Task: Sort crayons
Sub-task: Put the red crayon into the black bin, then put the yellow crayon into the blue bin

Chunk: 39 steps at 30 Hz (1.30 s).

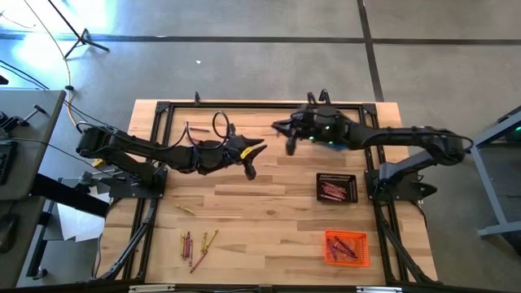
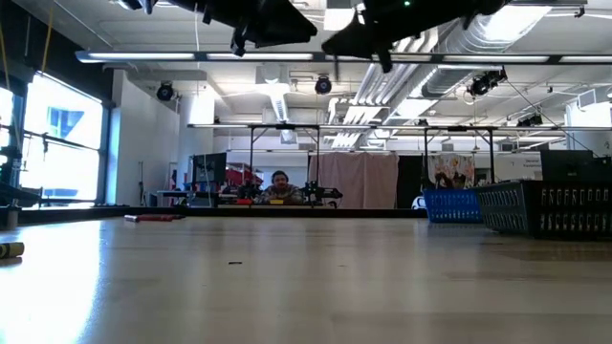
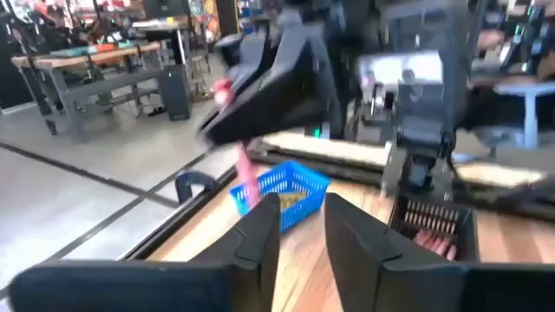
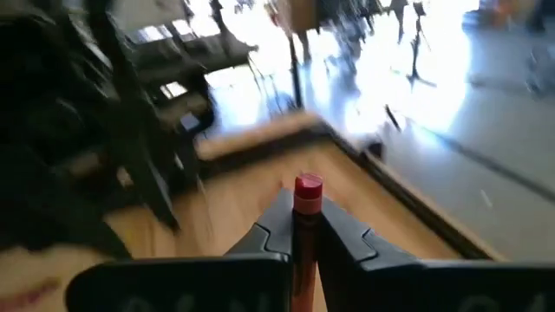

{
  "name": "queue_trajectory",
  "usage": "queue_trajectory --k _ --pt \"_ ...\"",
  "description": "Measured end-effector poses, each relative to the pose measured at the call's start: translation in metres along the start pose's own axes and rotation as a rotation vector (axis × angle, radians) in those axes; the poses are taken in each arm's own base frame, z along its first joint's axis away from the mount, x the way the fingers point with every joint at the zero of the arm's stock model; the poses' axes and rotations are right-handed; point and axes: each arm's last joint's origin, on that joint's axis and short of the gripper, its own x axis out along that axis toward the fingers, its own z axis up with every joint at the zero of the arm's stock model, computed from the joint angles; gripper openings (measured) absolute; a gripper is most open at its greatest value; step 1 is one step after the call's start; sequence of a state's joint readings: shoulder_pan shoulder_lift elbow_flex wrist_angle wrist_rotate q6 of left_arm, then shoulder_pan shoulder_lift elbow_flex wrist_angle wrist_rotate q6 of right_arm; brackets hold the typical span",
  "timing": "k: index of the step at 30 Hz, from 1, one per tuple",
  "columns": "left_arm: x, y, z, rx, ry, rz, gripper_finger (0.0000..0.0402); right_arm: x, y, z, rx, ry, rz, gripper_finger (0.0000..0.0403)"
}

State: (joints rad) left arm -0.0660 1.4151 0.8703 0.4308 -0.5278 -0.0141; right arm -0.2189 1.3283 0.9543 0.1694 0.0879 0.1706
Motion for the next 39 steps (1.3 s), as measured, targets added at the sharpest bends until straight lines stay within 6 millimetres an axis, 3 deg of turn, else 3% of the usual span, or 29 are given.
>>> queue_trajectory --k 6,10,14,18,26,31,39 --pt "-0.003 -0.004 -0.009 0.050 0.080 -0.013 0.0107 -0.063 -0.015 -0.012 0.193 0.415 0.001 0.0012" --pt "-0.003 -0.004 -0.014 0.054 0.129 -0.008 0.0106 -0.099 0.002 -0.037 0.311 0.737 0.009 0.0012" --pt "-0.003 -0.001 -0.017 0.061 0.162 0.005 0.0104 -0.122 0.018 -0.067 0.326 0.960 -0.036 0.0013" --pt "-0.002 0.000 -0.018 0.063 0.166 0.012 0.0104 -0.129 0.026 -0.101 0.283 1.044 -0.108 0.0014" --pt "-0.001 0.003 -0.019 0.057 0.173 0.023 0.0104 -0.128 0.017 -0.152 0.293 1.052 -0.202 0.0018" --pt "-0.001 0.003 -0.019 0.031 0.175 0.023 0.0104 -0.127 0.017 -0.151 0.291 1.048 -0.191 0.0055" --pt "-0.003 0.005 -0.027 0.105 0.257 0.045 0.0104 -0.122 0.028 -0.121 0.256 0.975 -0.085 0.0111"
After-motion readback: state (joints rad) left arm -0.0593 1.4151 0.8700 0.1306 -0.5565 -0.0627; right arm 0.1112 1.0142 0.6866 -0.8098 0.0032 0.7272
